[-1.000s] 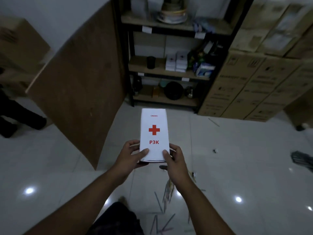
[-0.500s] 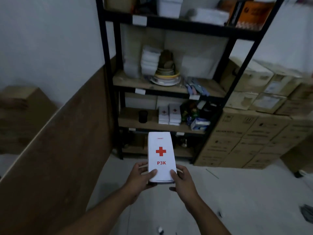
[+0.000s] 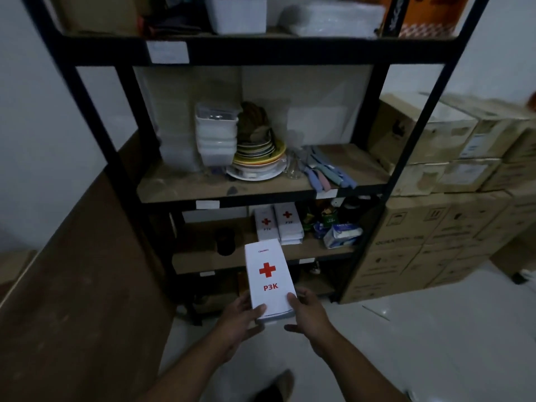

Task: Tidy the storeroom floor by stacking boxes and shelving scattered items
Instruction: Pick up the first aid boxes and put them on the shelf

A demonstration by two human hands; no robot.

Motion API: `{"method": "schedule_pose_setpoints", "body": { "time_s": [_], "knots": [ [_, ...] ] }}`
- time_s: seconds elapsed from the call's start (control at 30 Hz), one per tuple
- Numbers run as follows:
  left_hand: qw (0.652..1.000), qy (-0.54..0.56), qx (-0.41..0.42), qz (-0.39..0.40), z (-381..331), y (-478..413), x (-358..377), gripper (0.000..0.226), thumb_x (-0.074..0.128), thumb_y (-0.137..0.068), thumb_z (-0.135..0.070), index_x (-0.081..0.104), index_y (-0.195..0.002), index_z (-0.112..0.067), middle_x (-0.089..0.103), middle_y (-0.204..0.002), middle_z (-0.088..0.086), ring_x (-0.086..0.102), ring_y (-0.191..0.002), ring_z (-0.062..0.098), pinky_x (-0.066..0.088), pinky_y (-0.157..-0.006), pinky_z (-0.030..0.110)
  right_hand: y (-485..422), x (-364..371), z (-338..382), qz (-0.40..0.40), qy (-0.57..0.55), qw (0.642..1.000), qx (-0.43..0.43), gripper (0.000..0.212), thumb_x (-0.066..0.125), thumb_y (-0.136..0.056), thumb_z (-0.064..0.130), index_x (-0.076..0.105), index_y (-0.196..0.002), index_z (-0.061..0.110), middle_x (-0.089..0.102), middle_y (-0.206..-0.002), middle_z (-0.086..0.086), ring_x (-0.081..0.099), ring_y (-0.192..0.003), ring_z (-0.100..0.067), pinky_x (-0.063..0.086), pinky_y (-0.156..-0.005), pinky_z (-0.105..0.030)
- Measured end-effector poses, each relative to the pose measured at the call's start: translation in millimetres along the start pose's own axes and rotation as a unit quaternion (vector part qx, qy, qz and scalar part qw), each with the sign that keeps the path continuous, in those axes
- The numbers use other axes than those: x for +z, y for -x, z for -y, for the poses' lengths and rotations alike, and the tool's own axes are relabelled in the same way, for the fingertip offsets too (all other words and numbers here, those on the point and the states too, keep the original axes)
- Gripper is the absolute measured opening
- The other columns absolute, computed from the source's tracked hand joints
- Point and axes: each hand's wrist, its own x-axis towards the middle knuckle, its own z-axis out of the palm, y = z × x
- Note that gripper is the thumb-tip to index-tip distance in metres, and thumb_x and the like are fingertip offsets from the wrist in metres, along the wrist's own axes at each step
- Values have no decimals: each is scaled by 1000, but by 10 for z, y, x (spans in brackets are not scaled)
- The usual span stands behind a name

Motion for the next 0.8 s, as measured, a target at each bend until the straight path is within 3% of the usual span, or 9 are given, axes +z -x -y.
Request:
{"method": "schedule_pose_setpoints", "body": {
  "time_s": [0.2,0.33,0.43,0.53,0.63,0.73,0.8],
  "knots": [
    [997,-51,-56,-22,-465,-1334,-26,53,83,-84,-27,61,-132,-24,69,-127,1,67,-113,27,62,-86,44,-1461,21,250,23,115,993,29,32,55,-103,44,52,-130,26,63,-120,2,60,-89,-10,48,-69,-26],
    [994,-63,-84,-24,-627,-2091,36,37,74,-92,-16,62,-127,-18,70,-123,4,66,-109,27,62,-81,37,-2235,9,363,54,86,991,86,30,57,-102,41,52,-130,29,60,-124,0,62,-100,-20,57,-63,-30],
    [994,-48,-95,-4,-668,-2595,-12,29,70,-93,-9,64,-121,-17,73,-119,6,70,-108,27,62,-79,35,-2742,55,354,53,23,991,123,22,61,-102,34,57,-122,25,66,-119,-4,67,-98,-22,58,-61,-30],
    [993,-62,-97,4,-634,-3132,-123,33,71,-93,-9,63,-124,-16,72,-124,8,68,-114,30,57,-96,48,-3264,165,165,31,-22,989,142,36,68,-98,31,52,-129,22,62,-126,-11,67,-106,-31,60,-66,-37],
    [991,-81,-103,-17,-560,-3689,-214,36,73,-91,-8,63,-125,-17,70,-124,9,67,-111,30,59,-92,46,-3796,296,-73,-7,-36,992,124,47,70,-94,26,51,-136,17,62,-128,-14,67,-109,-34,63,-77,-45],
    [990,-91,-100,-33,-426,-4185,-276,41,76,-88,-8,63,-126,-16,67,-125,12,66,-111,33,60,-89,51,-4204,388,-232,-44,-17,993,104,53,78,-86,22,57,-134,15,67,-121,-12,71,-101,-28,61,-88,-49],
    [989,-88,-116,-36,-350,-4380,-255,46,76,-90,-14,59,-132,-8,66,-122,13,66,-106,33,60,-89,51,-4326,404,-279,-78,-56,991,91,62,93,-65,29,67,-120,17,71,-105,-10,74,-82,-18,65,-75,-40]
  ]
}}
